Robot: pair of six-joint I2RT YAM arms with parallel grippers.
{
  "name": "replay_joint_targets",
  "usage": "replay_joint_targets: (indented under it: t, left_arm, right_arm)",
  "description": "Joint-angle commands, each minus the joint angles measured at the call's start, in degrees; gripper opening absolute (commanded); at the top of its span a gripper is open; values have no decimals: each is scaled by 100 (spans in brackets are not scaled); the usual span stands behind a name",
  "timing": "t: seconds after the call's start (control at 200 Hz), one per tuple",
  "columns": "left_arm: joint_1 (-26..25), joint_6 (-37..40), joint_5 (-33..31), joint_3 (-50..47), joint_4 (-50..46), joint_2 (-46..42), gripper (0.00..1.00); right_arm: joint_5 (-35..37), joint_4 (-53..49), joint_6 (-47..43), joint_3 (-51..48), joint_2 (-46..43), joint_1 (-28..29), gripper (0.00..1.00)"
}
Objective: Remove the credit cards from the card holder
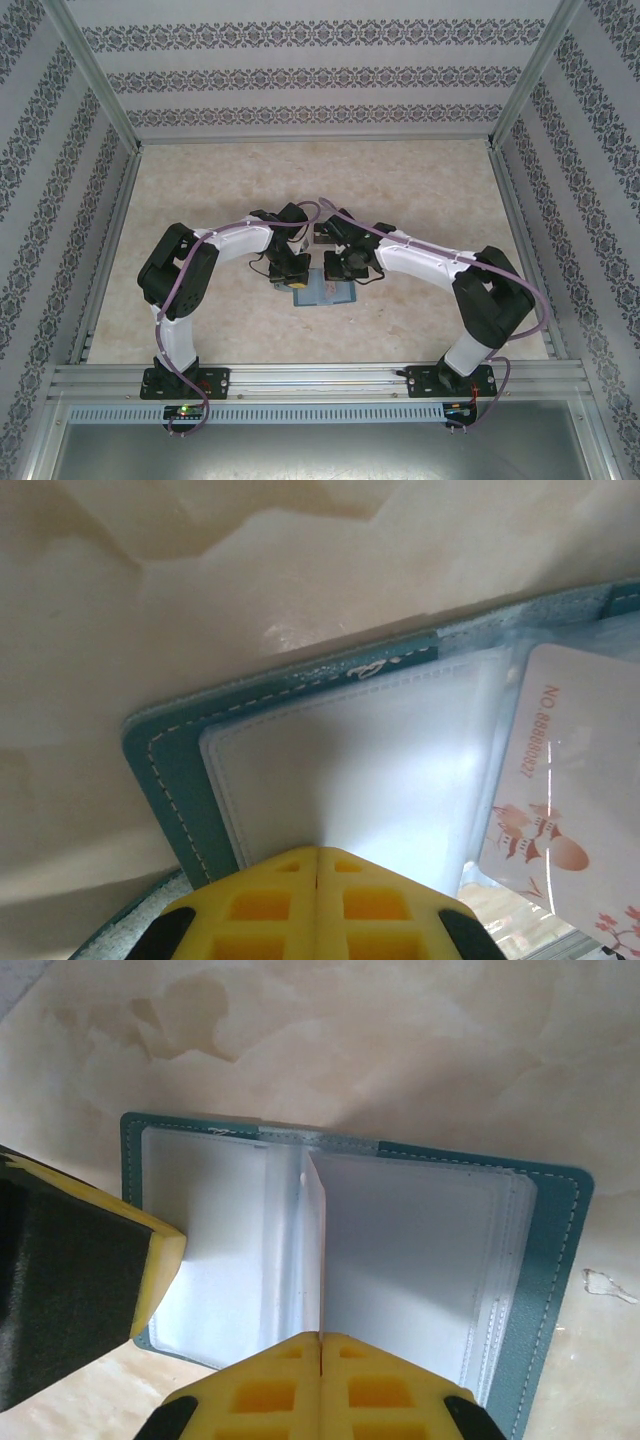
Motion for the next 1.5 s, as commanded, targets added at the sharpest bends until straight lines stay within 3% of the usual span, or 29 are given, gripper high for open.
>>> replay_joint_targets:
  t: [0.0,0.33,0.929,1.249,1.499]
  left_arm:
    - [-87,103,-201,-119,-154,118,3]
    - [-82,97,-191,-134,-116,130,3]
    - [-82,166,-325,365,-475,-132,4]
    - [-69,165,-545,541,-566,-342,7]
    - [84,50,-618,89,-295,-717,8]
  right_arm:
    - [139,-193,22,105,163,95,2]
    - [-330,321,440,-26,201,187,13]
    - [-114,-27,274,76,-181,90,5]
    - [-358,-552,-1245,314,-470,-289,5]
    - [-32,-1156,-3828,844,-518,-556,4]
